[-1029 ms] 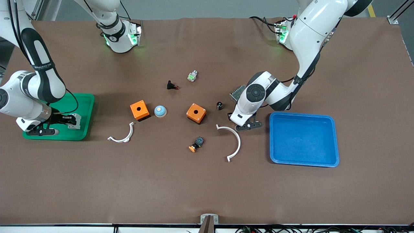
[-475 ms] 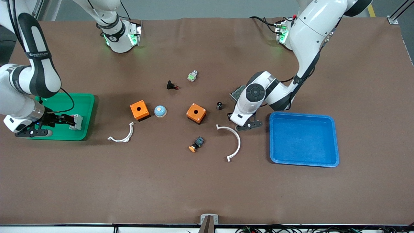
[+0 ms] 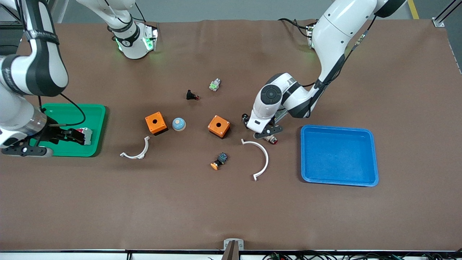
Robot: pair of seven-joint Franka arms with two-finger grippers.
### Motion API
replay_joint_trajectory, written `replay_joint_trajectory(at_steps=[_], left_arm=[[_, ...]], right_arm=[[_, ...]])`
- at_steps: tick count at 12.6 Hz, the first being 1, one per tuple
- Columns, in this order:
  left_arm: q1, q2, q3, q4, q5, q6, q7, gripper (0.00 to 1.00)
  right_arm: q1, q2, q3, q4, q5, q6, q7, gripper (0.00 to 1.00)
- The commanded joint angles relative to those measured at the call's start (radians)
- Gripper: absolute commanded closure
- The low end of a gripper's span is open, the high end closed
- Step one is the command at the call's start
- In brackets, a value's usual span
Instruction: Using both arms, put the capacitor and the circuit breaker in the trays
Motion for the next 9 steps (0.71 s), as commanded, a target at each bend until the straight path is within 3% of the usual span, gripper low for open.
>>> replay_joint_trajectory(at_steps=[1, 3, 7, 9], left_arm=[[-0.007, -0.006, -0.013, 0.008, 0.021, -0.019, -0.075, 0.40], [-0.008, -0.006, -0.031, 0.011, 0.020, -0.019, -0.130, 0.40], [-0.031, 0.000, -0.036, 0.011, 0.015, -0.019, -0.242, 0.40], [-0.045, 0.005, -0.036, 0.012, 0.010, -0.019, -0.288, 0.40]], right_arm=[[0.020, 0.007, -0.015, 0.130, -0.005, -0.112, 0.078, 0.00], [0.055, 0.008, -0.024, 0.244, -0.005, -0.253, 0.157, 0.00], [0.169, -0.053, -0.131, 0.270, -0.002, -0.305, 0.188, 0.00], [0.212, -0.082, -0.182, 0.288, 0.039, -0.315, 0.184, 0.00]])
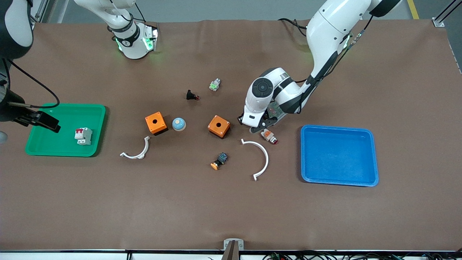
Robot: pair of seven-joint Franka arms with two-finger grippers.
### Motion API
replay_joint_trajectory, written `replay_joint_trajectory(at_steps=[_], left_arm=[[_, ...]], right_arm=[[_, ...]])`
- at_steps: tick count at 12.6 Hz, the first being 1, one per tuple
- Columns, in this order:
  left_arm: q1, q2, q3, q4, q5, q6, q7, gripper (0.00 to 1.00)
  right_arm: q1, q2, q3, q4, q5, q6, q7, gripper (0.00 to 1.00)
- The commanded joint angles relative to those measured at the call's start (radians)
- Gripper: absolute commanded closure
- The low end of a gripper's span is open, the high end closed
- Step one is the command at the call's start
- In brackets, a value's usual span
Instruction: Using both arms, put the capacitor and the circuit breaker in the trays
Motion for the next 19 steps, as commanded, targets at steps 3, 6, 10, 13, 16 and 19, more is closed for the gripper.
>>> replay_joint_trajectory(at_steps=[3, 6, 10, 13, 16, 19], left_arm=[[-0.028, 0.008, -0.003, 0.011, 0.009, -0.011, -0.078, 0.41], [-0.043, 0.017, -0.003, 0.017, 0.009, -0.005, -0.106, 0.42], [-0.051, 0.023, -0.003, 0.019, 0.009, -0.003, -0.131, 0.58], [-0.054, 0.025, -0.003, 0.025, 0.007, -0.003, -0.135, 0.91], [-0.020, -0.071, 0.006, 0.026, 0.010, -0.077, -0.115, 1.00], [0.114, -0.202, 0.001, 0.037, 0.012, -0.224, 0.007, 1.00]], right_arm=[[0.059, -0.098, -0.064, -0.009, 0.032, -0.064, 0.001, 0.00], [0.063, -0.152, -0.064, -0.087, 0.032, -0.025, 0.000, 0.00], [0.059, -0.222, -0.059, -0.204, 0.032, 0.063, 0.000, 0.00], [0.051, -0.229, -0.055, -0.209, 0.030, 0.062, -0.028, 0.00], [0.011, -0.221, -0.055, -0.174, 0.033, 0.033, -0.152, 0.00], [0.006, -0.216, -0.055, -0.134, 0.035, 0.005, -0.143, 0.00]])
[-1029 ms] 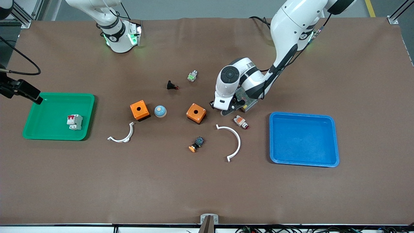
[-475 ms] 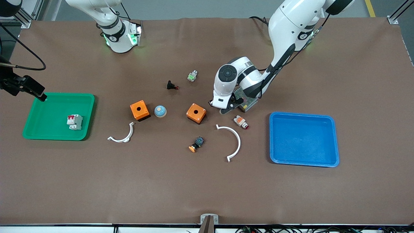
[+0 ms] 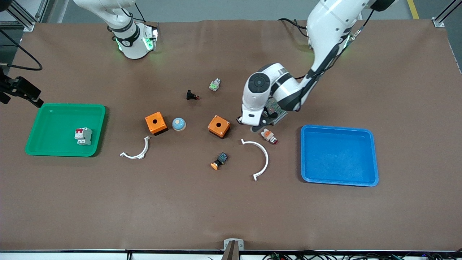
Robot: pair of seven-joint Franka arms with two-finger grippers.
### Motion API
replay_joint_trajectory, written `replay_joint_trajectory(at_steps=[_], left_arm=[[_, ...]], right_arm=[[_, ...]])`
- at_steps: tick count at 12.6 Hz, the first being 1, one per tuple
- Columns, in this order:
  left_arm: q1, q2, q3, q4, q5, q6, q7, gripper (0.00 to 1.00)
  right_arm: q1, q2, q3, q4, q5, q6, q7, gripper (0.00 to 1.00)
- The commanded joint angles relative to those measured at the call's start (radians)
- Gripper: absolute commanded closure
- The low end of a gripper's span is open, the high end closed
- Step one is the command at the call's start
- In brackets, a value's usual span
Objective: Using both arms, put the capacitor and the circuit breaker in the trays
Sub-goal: 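Carry the capacitor into the blue tray with the left gripper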
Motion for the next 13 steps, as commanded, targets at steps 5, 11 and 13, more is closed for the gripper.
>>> replay_joint_trajectory(at_steps=[5, 11, 13], left_arm=[[0.428, -0.149, -0.010, -0.038, 0.012, -0.175, 0.530, 1.00], [0.721, 0.026, -0.005, -0.033, 0.023, -0.032, 0.864, 0.98], [0.721, 0.058, -0.002, -0.029, 0.026, -0.029, 0.869, 0.87]], right_arm=[[0.000, -0.001, 0.009, 0.061, 0.020, -0.030, 0.031, 0.00], [0.003, -0.003, 0.012, 0.060, 0.020, -0.073, 0.042, 0.00], [0.000, -0.003, 0.014, 0.060, 0.020, -0.075, 0.042, 0.00]])
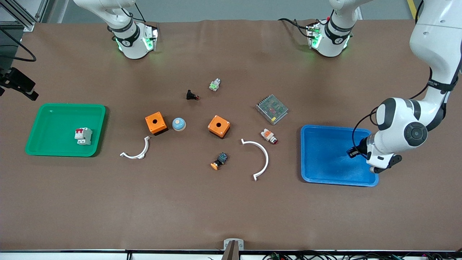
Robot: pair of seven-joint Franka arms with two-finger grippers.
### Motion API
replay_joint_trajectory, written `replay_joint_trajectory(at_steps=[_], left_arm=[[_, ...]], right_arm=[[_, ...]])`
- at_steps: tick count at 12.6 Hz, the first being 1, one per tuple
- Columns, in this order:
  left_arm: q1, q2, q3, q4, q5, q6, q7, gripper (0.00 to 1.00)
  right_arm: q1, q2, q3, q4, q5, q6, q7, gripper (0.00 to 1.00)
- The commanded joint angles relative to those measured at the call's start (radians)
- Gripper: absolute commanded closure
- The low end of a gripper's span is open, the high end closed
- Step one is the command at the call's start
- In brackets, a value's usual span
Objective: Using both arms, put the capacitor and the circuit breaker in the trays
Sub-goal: 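Carry the capacitor into the blue tray with the left gripper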
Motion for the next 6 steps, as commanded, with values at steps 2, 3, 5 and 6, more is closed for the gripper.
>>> replay_joint_trajectory(at_steps=[2, 3, 5, 6], left_arm=[[-0.008, 0.027, -0.011, 0.015, 0.029, 0.004, 0.008, 0.25], [-0.007, 0.012, -0.012, 0.014, 0.029, -0.002, 0.009, 0.00], [-0.008, -0.072, -0.017, 0.026, 0.029, -0.011, 0.047, 0.00], [-0.011, -0.119, -0.020, 0.061, 0.028, -0.070, 0.066, 0.00]], right_arm=[[0.001, 0.000, 0.001, 0.011, 0.018, -0.011, 0.012, 0.00], [0.002, 0.000, 0.001, 0.010, 0.018, -0.006, 0.012, 0.00], [0.002, 0.000, 0.001, 0.010, 0.018, -0.002, 0.012, 0.00], [0.002, 0.000, 0.001, 0.010, 0.018, -0.002, 0.012, 0.00]])
